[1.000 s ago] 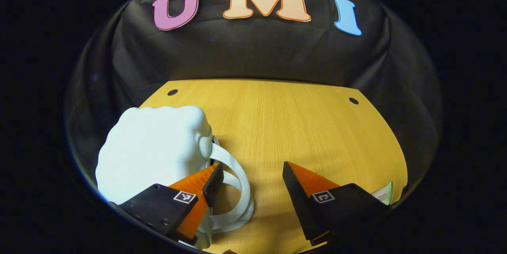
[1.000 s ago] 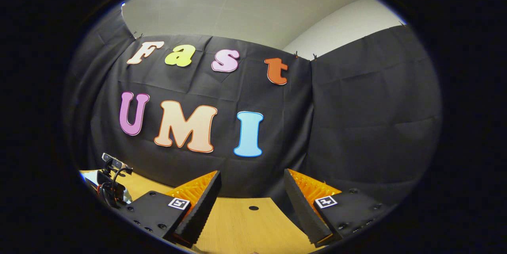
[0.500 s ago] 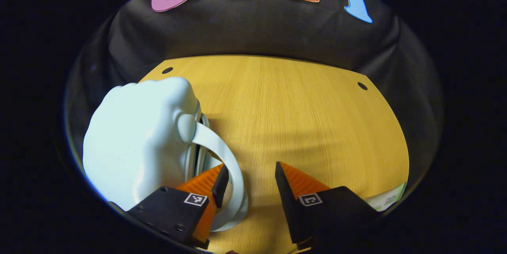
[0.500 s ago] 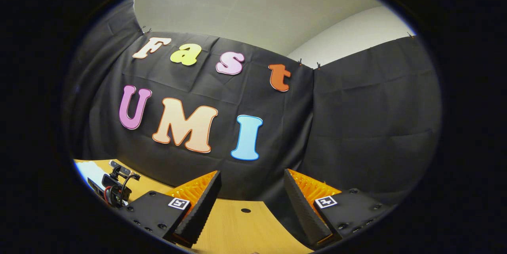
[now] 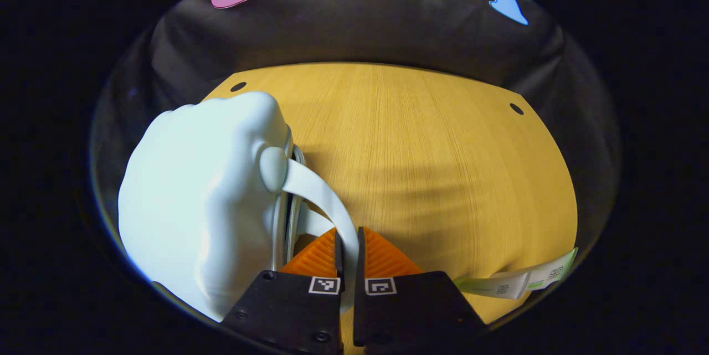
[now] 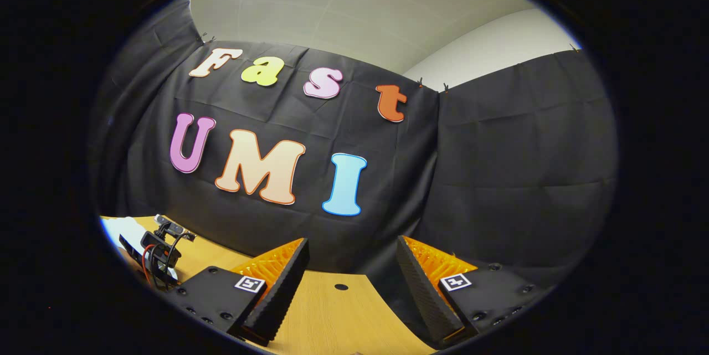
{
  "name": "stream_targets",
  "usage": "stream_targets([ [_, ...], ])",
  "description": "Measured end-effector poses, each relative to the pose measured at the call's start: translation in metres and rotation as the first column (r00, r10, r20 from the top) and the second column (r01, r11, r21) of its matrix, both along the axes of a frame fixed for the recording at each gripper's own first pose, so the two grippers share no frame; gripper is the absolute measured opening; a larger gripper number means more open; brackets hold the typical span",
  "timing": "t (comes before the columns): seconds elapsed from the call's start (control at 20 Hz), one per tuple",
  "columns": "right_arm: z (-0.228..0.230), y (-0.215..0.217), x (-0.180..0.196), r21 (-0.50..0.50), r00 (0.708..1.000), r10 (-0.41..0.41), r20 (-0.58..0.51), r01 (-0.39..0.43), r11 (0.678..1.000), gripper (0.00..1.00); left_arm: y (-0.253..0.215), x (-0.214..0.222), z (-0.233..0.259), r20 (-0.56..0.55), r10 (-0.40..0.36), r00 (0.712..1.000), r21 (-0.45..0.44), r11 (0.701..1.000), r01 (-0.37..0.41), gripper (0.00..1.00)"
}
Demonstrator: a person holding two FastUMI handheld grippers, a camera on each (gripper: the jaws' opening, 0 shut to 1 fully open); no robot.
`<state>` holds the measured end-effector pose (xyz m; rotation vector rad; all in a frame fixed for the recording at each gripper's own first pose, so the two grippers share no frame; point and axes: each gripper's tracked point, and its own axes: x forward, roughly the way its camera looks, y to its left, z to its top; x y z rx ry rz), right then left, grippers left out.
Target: First open the suitcase, pack the skin care products into it, and then close the suitcase.
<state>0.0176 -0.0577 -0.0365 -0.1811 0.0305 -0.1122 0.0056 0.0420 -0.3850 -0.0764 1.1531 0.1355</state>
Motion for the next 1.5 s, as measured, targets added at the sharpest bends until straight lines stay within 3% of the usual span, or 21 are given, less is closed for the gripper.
stream_targets([
  [0.15,-0.010,-0.008,-0.002,0.033,1.000,0.013,-0.019,-0.013,0.999,0.98,-0.003,0.000,0.014,-0.019,0.017,1.000,-0.057,0.998,-0.018,0.00],
  [0.35,-0.021,-0.008,-0.010,0.096,0.997,0.065,-0.039,-0.061,0.994,0.98,-0.001,0.001,0.043,0.002,0.011,1.000,-0.016,1.000,-0.011,0.00],
  [0.5,-0.033,0.015,-0.018,0.163,0.988,0.146,-0.057,-0.135,0.977,0.98,-0.002,0.006,0.064,0.027,0.002,1.000,-0.004,1.000,-0.002,0.00],
  [0.75,-0.034,0.054,-0.029,0.200,0.985,0.164,-0.061,-0.149,0.968,0.98,0.003,0.006,0.112,0.073,-0.046,0.996,-0.030,0.998,0.048,0.00],
  [0.9,-0.035,0.081,-0.031,0.205,0.981,0.184,-0.056,-0.169,0.964,0.99,0.024,0.006,0.140,0.110,-0.026,0.994,-0.073,0.997,0.034,0.00],
  [1.1,-0.039,0.106,-0.033,0.245,0.979,0.187,-0.083,-0.162,0.956,0.99,0.070,0.008,0.182,0.172,-0.051,0.984,-0.034,0.998,0.058,0.00],
  [1.4,-0.030,0.139,-0.026,0.225,0.982,0.173,-0.075,-0.152,0.962,1.00,0.148,0.007,0.221,0.263,0.035,0.964,-0.063,0.998,-0.019,0.00],
  [1.5,-0.027,0.150,-0.025,0.211,0.983,0.169,-0.067,-0.151,0.966,0.96,0.178,0.007,0.226,0.282,0.051,0.958,-0.044,0.998,-0.040,0.00],
])
